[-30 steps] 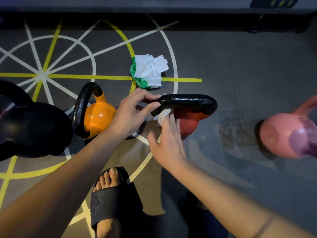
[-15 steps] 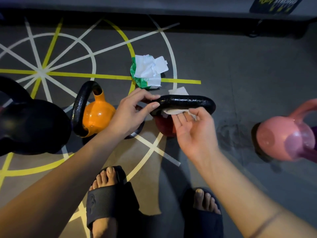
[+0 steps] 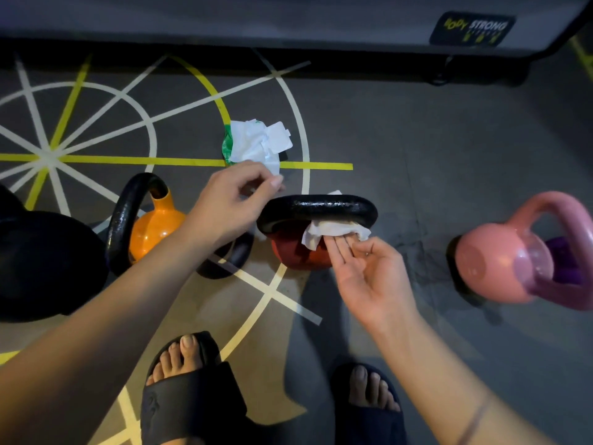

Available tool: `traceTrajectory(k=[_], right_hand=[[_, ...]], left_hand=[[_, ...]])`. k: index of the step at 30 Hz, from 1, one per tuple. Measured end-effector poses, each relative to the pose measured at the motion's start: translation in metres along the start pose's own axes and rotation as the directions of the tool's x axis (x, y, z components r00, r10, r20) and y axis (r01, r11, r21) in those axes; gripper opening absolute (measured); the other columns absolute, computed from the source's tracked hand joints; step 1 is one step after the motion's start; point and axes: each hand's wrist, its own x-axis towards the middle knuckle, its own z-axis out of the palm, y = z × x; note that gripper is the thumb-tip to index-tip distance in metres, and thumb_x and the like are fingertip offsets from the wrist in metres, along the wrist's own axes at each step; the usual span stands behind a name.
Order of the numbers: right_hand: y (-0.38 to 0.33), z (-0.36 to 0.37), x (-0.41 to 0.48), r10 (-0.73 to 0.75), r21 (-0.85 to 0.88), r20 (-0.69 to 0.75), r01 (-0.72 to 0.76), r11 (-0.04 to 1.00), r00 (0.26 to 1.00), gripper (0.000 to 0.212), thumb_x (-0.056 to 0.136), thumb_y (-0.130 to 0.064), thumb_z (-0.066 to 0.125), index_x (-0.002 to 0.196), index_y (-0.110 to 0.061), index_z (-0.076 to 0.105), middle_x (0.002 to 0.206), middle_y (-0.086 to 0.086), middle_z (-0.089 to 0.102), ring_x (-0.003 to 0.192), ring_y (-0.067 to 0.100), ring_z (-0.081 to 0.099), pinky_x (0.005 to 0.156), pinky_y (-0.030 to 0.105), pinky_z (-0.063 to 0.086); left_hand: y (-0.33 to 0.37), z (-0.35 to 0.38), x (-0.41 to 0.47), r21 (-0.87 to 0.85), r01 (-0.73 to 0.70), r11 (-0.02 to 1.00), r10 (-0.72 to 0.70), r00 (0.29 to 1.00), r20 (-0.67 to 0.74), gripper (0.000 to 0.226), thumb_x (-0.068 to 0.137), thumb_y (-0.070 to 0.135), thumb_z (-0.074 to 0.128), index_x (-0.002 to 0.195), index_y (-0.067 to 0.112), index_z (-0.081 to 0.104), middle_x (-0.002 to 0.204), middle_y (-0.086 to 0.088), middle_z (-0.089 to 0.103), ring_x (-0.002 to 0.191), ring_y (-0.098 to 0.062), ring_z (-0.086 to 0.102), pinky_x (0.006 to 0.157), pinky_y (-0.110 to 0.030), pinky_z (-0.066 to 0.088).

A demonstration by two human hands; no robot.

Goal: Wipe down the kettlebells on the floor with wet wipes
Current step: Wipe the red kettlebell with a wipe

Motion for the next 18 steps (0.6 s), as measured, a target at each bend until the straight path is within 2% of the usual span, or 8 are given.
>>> traceTrajectory(k=[3, 5, 7, 9, 11, 13, 16, 18], right_hand=[[-0.002, -0.001, 0.001, 0.011, -0.051, -0.011, -0.011, 0.999, 1.0, 0.038, 0.088, 0.011, 0.036, 0.116, 0.003, 0.059, 0.127, 0.022, 0.068, 0.12, 0.034, 0.067, 0.101, 0.044, 0.051], [-0.002, -0.002, 0.003, 0.02, -0.067, -0.024, -0.022, 0.997, 0.999, 0.039, 0.092, 0.009, 0.039, 0.127, 0.003, 0.056, 0.127, 0.022, 0.068, 0.12, 0.033, 0.066, 0.102, 0.044, 0.051], [-0.003, -0.004, 0.003, 0.018, -0.09, -0.045, -0.022, 0.996, 0.999, 0.035, 0.097, 0.006, 0.041, 0.128, 0.002, 0.056, 0.123, 0.021, 0.07, 0.117, 0.03, 0.068, 0.1, 0.041, 0.053], [-0.003, -0.005, 0.005, 0.017, -0.135, -0.062, -0.025, 0.991, 0.998, 0.028, 0.102, 0.002, 0.041, 0.123, 0.001, 0.06, 0.119, 0.017, 0.073, 0.113, 0.025, 0.071, 0.096, 0.036, 0.057], [-0.004, -0.006, 0.006, 0.023, -0.163, -0.065, -0.033, 0.986, 0.998, 0.03, 0.106, -0.006, 0.042, 0.132, -0.003, 0.057, 0.122, 0.015, 0.072, 0.113, 0.022, 0.071, 0.09, 0.032, 0.06], [-0.004, -0.008, 0.007, 0.011, -0.166, -0.067, -0.022, 0.986, 0.998, 0.034, 0.107, -0.009, 0.045, 0.14, -0.005, 0.053, 0.125, 0.015, 0.071, 0.113, 0.023, 0.071, 0.085, 0.03, 0.062], [-0.003, -0.01, 0.008, -0.044, -0.227, -0.114, 0.018, 0.974, 0.992, 0.031, 0.106, -0.006, 0.048, 0.135, -0.002, 0.057, 0.118, 0.017, 0.074, 0.108, 0.024, 0.073, 0.091, 0.035, 0.061], [-0.002, -0.01, 0.008, -0.099, -0.299, -0.151, 0.05, 0.953, 0.984, 0.028, 0.104, -0.004, 0.052, 0.13, 0.0, 0.06, 0.112, 0.017, 0.075, 0.105, 0.026, 0.074, 0.095, 0.041, 0.059]], left_hand=[[0.031, 0.014, 0.04, 0.122, 0.117, 0.986, -0.136, 0.977, 0.162, 0.037, 0.105, 0.045, 0.048, 0.094, 0.022, 0.075, 0.096, 0.009, 0.075, 0.097, -0.008, 0.068, 0.096, -0.036, 0.053], [0.045, 0.03, 0.07, 0.283, 0.156, 0.946, -0.254, 0.9, 0.353, 0.042, 0.104, 0.05, 0.047, 0.099, 0.02, 0.076, 0.099, 0.004, 0.075, 0.099, -0.016, 0.069, 0.096, -0.035, 0.053], [0.053, 0.052, 0.094, 0.345, 0.245, 0.906, -0.402, 0.756, 0.517, 0.043, 0.105, 0.045, 0.049, 0.103, 0.011, 0.075, 0.098, -0.001, 0.074, 0.091, -0.022, 0.069, 0.088, -0.035, 0.054], [0.058, 0.068, 0.108, 0.375, 0.309, 0.874, -0.484, 0.635, 0.602, 0.035, 0.105, 0.038, 0.052, 0.1, 0.008, 0.069, 0.083, -0.003, 0.065, 0.07, -0.02, 0.06, 0.07, -0.029, 0.05], [0.061, 0.073, 0.114, 0.352, 0.354, 0.867, -0.498, 0.565, 0.658, 0.023, 0.104, 0.031, 0.057, 0.096, 0.012, 0.068, 0.07, 0.0, 0.059, 0.056, -0.013, 0.053, 0.055, -0.021, 0.044], [0.063, 0.072, 0.115, 0.312, 0.388, 0.867, -0.483, 0.5, 0.719, 0.019, 0.101, 0.024, 0.062, 0.088, 0.012, 0.07, 0.069, 0.0, 0.061, 0.061, -0.014, 0.056, 0.057, -0.022, 0.045], [0.065, 0.072, 0.113, 0.31, 0.391, 0.867, -0.481, 0.489, 0.728, 0.016, 0.094, 0.002, 0.063, 0.104, -0.004, 0.074, 0.091, -0.015, 0.06, 0.087, -0.025, 0.054, 0.068, -0.029, 0.047], [0.067, 0.07, 0.11, 0.291, 0.381, 0.878, -0.462, 0.509, 0.726, 0.02, 0.091, -0.007, 0.061, 0.108, -0.008, 0.073, 0.095, -0.018, 0.067, 0.089, -0.026, 0.06, 0.068, -0.028, 0.055]])
